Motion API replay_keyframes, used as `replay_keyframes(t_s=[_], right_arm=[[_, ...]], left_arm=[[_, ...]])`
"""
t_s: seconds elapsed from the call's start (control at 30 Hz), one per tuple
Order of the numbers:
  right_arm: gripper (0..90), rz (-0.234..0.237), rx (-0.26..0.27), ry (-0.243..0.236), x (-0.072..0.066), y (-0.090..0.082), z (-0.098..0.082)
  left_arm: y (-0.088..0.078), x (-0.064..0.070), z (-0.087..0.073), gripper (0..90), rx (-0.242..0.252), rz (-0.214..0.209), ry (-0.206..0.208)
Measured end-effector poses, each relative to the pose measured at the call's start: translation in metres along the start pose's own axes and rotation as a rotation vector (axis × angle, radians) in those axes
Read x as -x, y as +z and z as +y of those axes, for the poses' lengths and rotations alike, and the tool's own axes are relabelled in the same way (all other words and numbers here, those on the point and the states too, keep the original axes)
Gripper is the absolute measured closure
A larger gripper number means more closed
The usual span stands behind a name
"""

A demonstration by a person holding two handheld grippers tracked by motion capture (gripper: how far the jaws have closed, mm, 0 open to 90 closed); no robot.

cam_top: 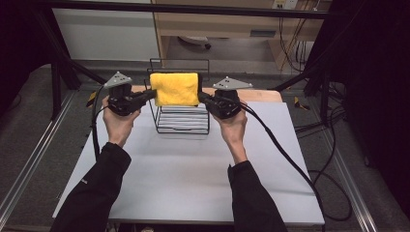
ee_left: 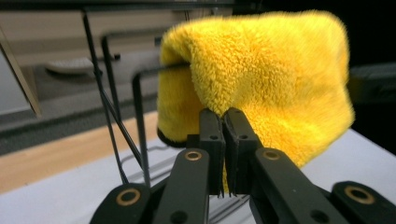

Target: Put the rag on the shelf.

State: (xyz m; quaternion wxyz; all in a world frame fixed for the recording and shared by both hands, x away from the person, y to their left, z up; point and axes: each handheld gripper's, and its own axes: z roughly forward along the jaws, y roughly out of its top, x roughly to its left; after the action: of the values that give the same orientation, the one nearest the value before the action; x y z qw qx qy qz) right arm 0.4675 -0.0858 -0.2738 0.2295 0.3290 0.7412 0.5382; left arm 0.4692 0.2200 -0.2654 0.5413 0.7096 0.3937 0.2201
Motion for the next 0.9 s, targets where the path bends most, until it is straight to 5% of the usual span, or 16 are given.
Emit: replay_keyframes(t_s=[0.17, 0.3, 0.6, 0.9], right_arm=[[85.8, -0.016, 0.021, 0.012, 0.001, 0.009, -0.003], [82.4, -0.005, 0.017, 0.023, 0.002, 0.005, -0.006], [44.5, 0.048, 0.016, 0.047, 0.009, -0.035, -0.018], [15.9, 0.078, -0.006, 0.114, 0.029, -0.075, -0.058]], left_arm=[[0.007, -0.001, 0.0, 86.4, -0.034, 0.016, -0.008], [0.005, -0.002, -0.01, 83.6, -0.049, -0.026, -0.007], [-0.024, 0.005, -0.026, 46.9, -0.09, -0.015, 0.099], [-0.033, 0.006, -0.065, 24.7, -0.168, -0.067, 0.096]])
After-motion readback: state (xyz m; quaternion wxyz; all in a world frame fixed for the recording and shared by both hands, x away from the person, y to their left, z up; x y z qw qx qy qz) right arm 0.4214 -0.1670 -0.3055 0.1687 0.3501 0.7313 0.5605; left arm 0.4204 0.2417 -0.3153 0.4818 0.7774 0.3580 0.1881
